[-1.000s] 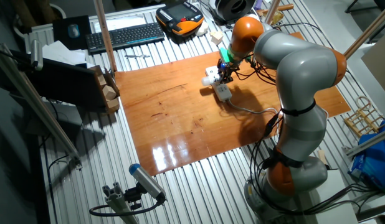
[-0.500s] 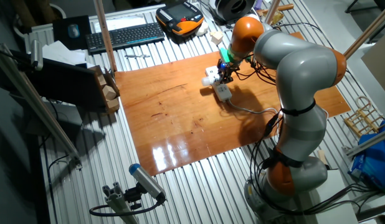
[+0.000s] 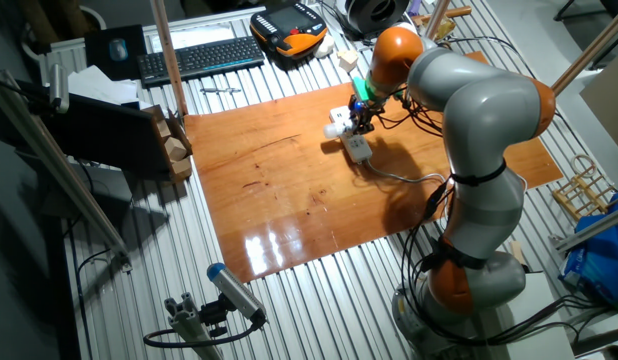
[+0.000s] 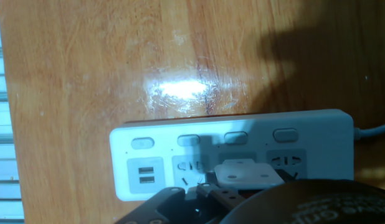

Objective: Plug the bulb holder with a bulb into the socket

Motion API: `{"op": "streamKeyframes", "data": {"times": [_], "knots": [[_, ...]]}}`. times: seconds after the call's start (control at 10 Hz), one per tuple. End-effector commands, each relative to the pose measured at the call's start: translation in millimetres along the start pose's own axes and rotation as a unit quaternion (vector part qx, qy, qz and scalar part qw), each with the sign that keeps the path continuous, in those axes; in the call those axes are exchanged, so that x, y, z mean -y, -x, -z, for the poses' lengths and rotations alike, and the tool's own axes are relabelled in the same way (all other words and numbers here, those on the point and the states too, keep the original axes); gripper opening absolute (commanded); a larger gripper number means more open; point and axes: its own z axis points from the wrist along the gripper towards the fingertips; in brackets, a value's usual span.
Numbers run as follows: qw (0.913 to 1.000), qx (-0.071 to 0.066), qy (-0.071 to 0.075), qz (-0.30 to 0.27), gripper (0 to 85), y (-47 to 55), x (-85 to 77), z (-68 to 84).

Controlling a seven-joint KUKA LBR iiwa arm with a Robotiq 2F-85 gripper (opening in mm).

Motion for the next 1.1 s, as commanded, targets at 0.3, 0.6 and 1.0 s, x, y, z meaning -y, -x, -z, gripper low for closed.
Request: {"op": "streamKeyframes", "data": {"times": [0.3, 0.6, 1.0], "knots": [[1.0, 0.001, 0.0, 0.0, 0.0, -0.4, 0.1, -1.7], [1.0, -0.003, -0.001, 0.001, 0.0, -0.5, 0.5, -4.0], [1.0, -0.002, -0.001, 0.004, 0.0, -0.5, 0.9, -5.5]]}}
